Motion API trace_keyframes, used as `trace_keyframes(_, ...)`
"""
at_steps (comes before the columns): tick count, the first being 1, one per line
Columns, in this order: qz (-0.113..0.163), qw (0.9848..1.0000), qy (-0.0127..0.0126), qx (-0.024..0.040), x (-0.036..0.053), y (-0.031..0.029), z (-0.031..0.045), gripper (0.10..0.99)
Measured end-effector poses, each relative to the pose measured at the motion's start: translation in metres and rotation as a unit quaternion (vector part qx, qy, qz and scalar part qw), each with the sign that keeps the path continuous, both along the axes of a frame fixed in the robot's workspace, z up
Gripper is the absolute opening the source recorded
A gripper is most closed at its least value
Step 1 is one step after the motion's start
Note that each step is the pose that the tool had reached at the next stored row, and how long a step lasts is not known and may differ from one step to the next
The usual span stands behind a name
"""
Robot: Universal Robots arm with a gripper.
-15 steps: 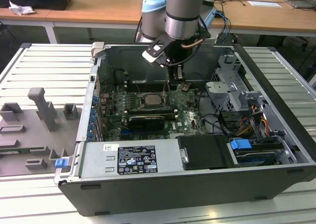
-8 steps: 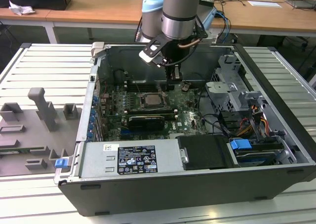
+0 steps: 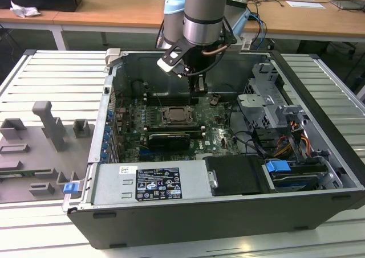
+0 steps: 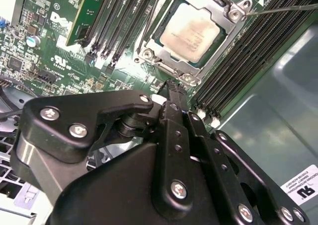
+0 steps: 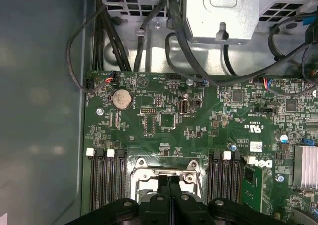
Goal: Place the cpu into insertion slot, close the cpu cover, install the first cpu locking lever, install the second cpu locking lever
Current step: 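Close the cpu cover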
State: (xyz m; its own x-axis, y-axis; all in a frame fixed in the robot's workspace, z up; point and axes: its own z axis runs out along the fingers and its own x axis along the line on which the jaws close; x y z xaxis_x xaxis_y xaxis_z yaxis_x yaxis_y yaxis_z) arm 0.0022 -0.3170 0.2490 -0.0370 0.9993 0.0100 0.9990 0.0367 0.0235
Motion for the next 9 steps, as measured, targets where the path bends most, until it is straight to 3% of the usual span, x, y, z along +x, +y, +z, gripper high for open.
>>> trace_keyframes(9,0.0,1.0,0.0,0.0,-0.0057,0.0,0.0,0.106)
